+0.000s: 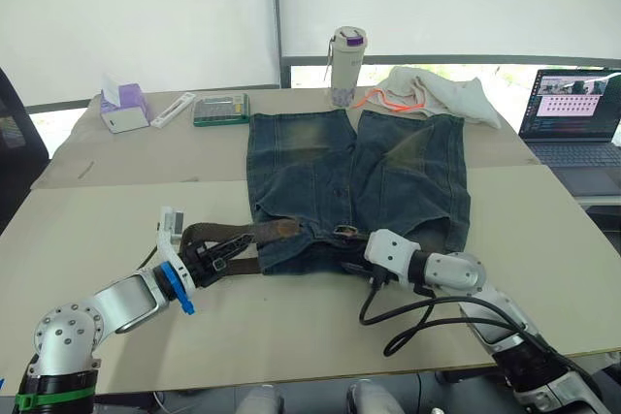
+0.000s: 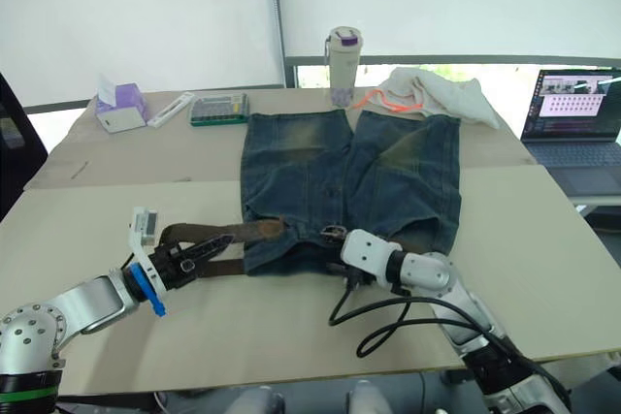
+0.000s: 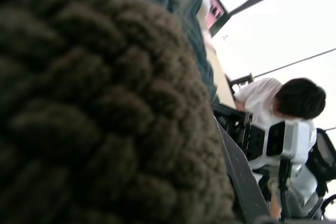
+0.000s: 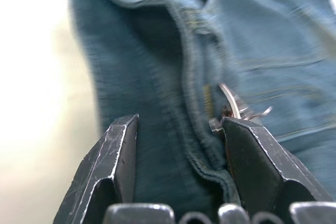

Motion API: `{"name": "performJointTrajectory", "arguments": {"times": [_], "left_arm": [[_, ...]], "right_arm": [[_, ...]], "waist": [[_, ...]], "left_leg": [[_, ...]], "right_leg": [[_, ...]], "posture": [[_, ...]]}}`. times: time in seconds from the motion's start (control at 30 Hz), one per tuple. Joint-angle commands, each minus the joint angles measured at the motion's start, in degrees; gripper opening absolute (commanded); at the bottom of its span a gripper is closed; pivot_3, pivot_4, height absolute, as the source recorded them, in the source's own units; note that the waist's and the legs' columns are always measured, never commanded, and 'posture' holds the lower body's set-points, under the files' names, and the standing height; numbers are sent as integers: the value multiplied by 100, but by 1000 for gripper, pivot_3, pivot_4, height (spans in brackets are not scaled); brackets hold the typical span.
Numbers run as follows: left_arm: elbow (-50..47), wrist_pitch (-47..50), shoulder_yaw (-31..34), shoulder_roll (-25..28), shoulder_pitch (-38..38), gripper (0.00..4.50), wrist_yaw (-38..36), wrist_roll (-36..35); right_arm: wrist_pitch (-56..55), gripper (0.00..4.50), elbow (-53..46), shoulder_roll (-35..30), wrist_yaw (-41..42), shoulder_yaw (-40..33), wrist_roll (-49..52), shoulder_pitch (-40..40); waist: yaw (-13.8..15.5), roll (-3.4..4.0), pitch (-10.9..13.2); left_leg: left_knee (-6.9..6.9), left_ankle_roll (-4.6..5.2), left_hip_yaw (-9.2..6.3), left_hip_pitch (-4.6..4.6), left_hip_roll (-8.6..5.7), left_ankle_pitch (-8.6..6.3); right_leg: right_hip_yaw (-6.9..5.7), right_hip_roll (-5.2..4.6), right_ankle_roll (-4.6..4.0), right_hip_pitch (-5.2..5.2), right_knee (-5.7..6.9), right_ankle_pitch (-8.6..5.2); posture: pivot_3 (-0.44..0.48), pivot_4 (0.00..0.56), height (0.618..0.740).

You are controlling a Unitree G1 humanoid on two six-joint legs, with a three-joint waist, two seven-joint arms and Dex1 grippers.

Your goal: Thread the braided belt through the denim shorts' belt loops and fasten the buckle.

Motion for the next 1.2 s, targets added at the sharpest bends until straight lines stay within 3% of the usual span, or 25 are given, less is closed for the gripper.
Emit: {"name": "performJointTrajectory", "arguments": {"times": [0.03, 0.23, 0.37, 0.67, 0.83, 1.03, 1.2], "left_arm": [[-206, 76, -7, 89, 20, 0, 51, -99], [-84, 10, -146, -115, -128, 0, 659, -545], [32, -221, -329, -296, -269, 0, 1682, -991], [-83, -748, -675, -588, -332, 0, 3218, -2020], [-369, -844, -719, -916, -566, 0, 3843, -2055], [-440, -646, -987, -734, -817, 0, 4543, -2055], [-717, -579, -956, -217, -952, 0, 5061, -2055]], "right_arm": [[305, 2814, -267, 10, 132, -57, 84, 101], [-9, 2814, -297, 366, -20, -332, 260, -30], [-191, 2814, -438, 416, 106, -594, 533, 57], [-70, 2814, -616, 383, 144, -847, 773, 130], [-104, 2814, -620, 434, 56, -913, 771, 185], [-145, 2814, -611, 484, -2, -894, 741, 205], [-169, 2814, -612, 527, -70, -912, 727, 277]], "waist": [[-6, 0, 0], [-8, -3, 1], [18, -4, 1], [12, -4, 0], [45, -4, 0], [41, -6, -1], [34, -8, 0]], "left_leg": [[0, 0, 0, 0, 0, 0], [-3, 0, -2, 2, 3, 0], [-1, -1, -21, 1, -1, 0], [-1, -4, -33, 2, -1, 2], [-1, -19, -23, 1, -6, 10], [-6, -28, -5, 1, -7, 16], [-8, -33, -7, 1, -6, 18]], "right_leg": [[1, 0, 0, 0, 0, 0], [1, 1, -1, -1, 2, -1], [2, -4, -1, 1, 0, 0], [4, -4, -4, 1, 2, 2], [3, -6, -4, 2, 2, 2], [1, -3, -5, 2, 2, 3], [0, -1, -5, 1, 4, 3]], "posture": [[0, 150, 740], [0, 150, 740], [0, 150, 740], [0, 150, 740], [0, 150, 740], [0, 150, 740], [0, 150, 740]]}}
